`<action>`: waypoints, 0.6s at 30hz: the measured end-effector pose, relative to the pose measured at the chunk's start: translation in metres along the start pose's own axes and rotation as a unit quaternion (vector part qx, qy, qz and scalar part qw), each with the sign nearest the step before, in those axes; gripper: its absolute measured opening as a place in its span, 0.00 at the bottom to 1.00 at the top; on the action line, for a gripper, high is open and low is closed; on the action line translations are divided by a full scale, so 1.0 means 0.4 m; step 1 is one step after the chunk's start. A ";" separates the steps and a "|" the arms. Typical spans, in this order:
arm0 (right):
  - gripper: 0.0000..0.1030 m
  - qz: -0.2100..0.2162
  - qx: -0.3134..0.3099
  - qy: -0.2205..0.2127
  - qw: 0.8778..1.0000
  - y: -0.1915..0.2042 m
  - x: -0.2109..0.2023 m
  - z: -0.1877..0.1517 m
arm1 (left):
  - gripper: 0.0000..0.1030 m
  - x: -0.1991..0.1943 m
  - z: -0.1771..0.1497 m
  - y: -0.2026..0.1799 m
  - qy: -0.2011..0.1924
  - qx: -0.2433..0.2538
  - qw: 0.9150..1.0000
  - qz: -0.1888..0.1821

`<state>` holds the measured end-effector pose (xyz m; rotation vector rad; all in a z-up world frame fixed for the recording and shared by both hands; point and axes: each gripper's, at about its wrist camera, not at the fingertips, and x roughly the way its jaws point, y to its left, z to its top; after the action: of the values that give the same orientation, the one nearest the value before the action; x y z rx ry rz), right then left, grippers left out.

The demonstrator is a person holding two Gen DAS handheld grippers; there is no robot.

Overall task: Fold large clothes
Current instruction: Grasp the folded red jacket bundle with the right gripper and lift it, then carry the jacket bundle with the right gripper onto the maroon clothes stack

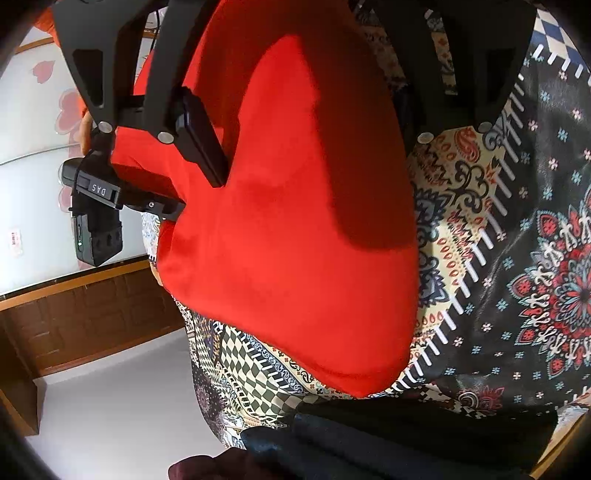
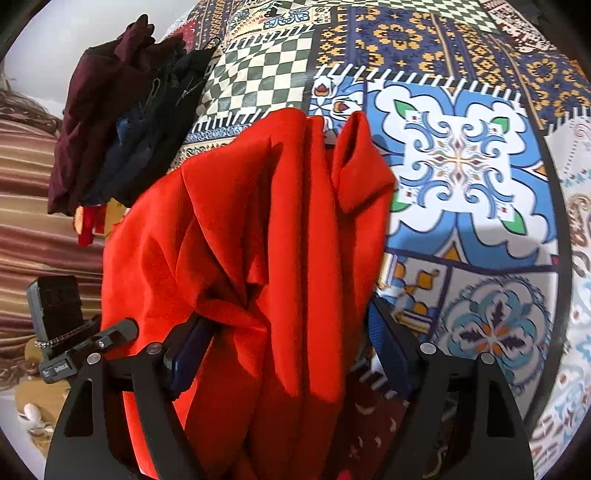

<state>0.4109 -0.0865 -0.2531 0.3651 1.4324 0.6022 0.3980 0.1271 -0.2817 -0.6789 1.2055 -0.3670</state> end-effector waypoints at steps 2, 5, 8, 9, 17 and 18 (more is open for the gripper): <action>0.60 0.014 0.001 0.004 1.000 -0.005 0.010 0.005 | 0.73 0.003 0.002 -0.006 -0.001 0.003 1.000 0.004; 0.40 0.029 0.001 0.006 1.000 -0.002 0.019 0.015 | 0.68 -0.004 -0.006 -0.020 -0.009 0.017 1.000 0.019; 0.23 0.028 -0.015 -0.006 0.999 0.024 -0.022 -0.003 | 0.53 -0.021 -0.010 -0.043 -0.018 0.036 0.999 0.027; 0.21 0.028 -0.019 -0.009 0.999 0.030 -0.034 -0.010 | 0.47 -0.028 -0.011 -0.049 -0.019 0.040 0.999 0.026; 0.20 0.048 -0.063 -0.048 0.996 0.130 -0.147 -0.040 | 0.31 -0.153 -0.031 -0.137 -0.054 0.083 0.995 0.027; 0.19 0.051 -0.070 -0.058 0.995 0.148 -0.167 -0.040 | 0.31 -0.180 -0.033 -0.149 -0.064 0.086 0.994 0.025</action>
<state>0.3836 -0.0803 -0.1670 0.3574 1.2590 0.7494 0.3671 0.1218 -0.1930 -0.5149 1.0541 -0.3749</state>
